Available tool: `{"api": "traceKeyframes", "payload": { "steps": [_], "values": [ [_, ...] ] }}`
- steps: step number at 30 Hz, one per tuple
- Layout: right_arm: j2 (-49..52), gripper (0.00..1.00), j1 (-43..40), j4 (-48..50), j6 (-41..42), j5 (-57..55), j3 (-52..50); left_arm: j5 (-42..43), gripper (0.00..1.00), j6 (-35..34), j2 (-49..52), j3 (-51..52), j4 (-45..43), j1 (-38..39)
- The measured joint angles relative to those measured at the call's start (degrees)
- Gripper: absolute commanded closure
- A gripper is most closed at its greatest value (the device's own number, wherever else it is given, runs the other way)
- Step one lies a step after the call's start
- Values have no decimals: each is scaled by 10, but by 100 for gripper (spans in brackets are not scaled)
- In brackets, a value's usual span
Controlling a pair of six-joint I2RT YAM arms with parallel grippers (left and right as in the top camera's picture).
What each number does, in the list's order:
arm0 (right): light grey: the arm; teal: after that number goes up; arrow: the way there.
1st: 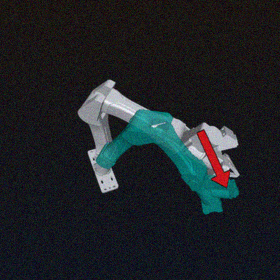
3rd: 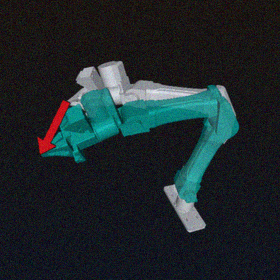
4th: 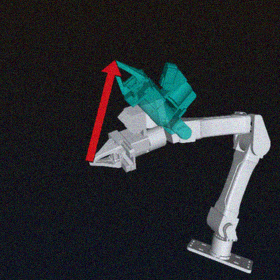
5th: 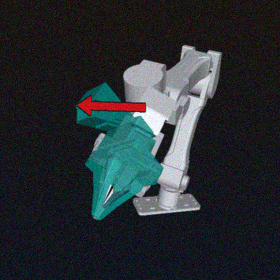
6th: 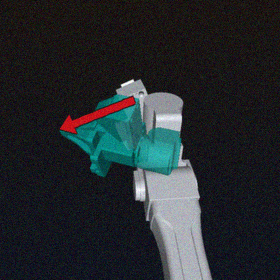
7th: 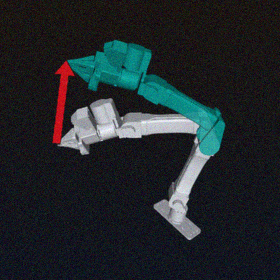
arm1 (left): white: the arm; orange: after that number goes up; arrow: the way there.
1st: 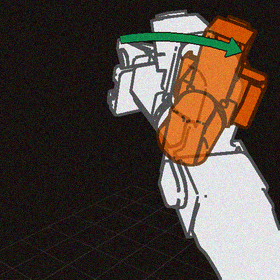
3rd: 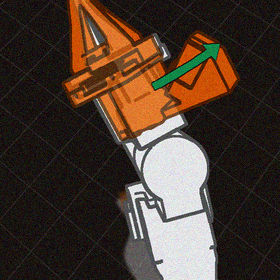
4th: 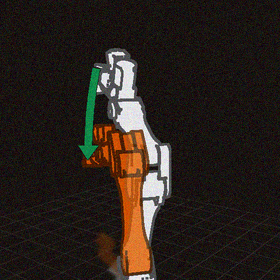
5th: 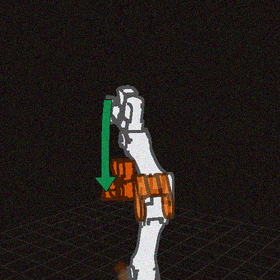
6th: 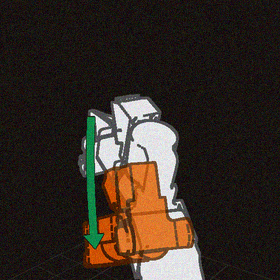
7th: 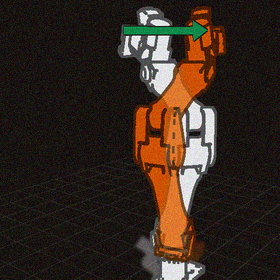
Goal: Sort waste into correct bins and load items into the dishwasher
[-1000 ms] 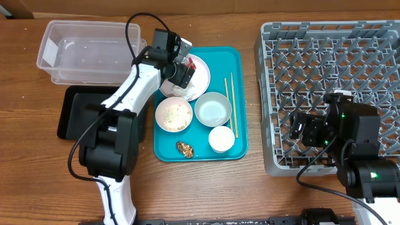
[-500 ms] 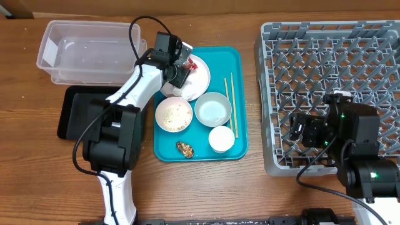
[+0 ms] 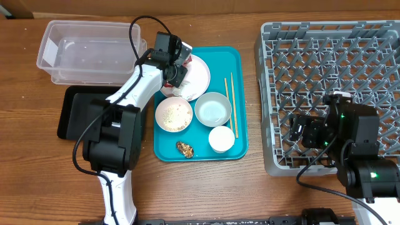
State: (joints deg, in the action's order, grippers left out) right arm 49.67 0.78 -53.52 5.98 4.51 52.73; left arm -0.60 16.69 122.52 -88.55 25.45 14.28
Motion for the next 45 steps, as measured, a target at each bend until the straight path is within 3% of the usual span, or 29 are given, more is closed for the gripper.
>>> {"api": "traceKeyframes", "payload": {
  "steps": [10,19,24,32,35,37,38,39,40,45],
  "values": [
    [0,0,0,0,0,0,0,-22,96,-13,-10,-29,53,0],
    [0,0,0,-1,0,0,0,-23,96,-70,-120,-75,93,-10],
    [0,0,0,-5,0,0,0,-23,96,-111,-158,-83,92,-63],
    [0,0,0,-12,0,0,0,-27,95,-156,-122,-83,88,-169],
    [0,0,0,-13,0,0,0,-27,74,-164,-98,-83,88,-186],
    [0,0,0,-14,0,0,0,-27,71,-169,-88,-83,87,-192],
    [0,0,0,-14,0,0,0,-27,62,-172,-85,-83,85,-193],
    [0,0,0,-14,0,0,0,-26,42,-171,-84,-83,81,-194],
    [0,0,0,-14,0,0,0,-26,30,-171,-84,-83,75,-194],
    [0,0,0,-14,0,0,0,-21,18,-178,-84,-83,73,-193]
  ]
}}
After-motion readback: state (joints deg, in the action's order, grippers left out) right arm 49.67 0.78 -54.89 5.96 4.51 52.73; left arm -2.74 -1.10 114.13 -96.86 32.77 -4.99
